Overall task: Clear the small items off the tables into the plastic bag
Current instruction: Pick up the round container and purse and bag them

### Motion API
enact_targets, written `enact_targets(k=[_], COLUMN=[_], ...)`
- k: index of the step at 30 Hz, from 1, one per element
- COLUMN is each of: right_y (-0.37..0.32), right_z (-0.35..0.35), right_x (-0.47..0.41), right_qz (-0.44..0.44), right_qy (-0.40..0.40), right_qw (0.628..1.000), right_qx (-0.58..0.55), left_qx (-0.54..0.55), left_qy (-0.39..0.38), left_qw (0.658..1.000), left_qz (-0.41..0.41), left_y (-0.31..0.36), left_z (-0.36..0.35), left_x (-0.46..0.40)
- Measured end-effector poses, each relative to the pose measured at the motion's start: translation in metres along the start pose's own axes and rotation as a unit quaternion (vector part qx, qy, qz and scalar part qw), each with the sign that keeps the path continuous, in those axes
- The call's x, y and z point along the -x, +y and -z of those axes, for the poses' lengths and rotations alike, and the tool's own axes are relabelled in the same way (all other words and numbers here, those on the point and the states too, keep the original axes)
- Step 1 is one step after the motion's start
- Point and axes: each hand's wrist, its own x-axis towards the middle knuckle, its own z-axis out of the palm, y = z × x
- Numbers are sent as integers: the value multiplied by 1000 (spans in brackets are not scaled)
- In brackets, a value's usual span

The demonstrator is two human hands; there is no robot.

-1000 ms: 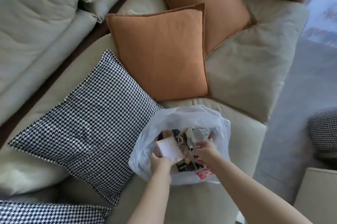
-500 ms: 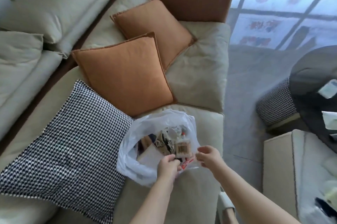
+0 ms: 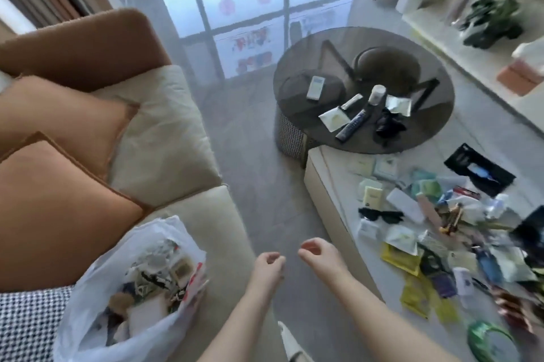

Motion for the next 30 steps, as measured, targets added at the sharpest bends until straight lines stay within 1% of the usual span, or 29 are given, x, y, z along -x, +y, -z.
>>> enact_targets(k=[5,11,16,22,26,30], right_y=[80,192,280,365,410,446], right_z=[81,169,231,278,294,295], right_x=[25,71,108,129,129,115], right_qz=[-40,-96,-143,-198,-235,-255], right_qy=[70,124,166,207,216,222], right_qw=[995,983,967,947,937,931], right_qx=[-52,-100,-127,-142,-142,-138], left_qx=[-111,-198,-292,-392,-463,-528], left_qy=[-64,-126,-140,-166,-183,-191], left_qw=[992,972,943,900,858,814], left_qz=[-15,-30,-71,-92,-122,-149], left_y=[-4,-34,-67,-97,-107,-114], left_z=[-104,-229,-319,-397,-432,-465], left_x=[24,69,101,116,105,80])
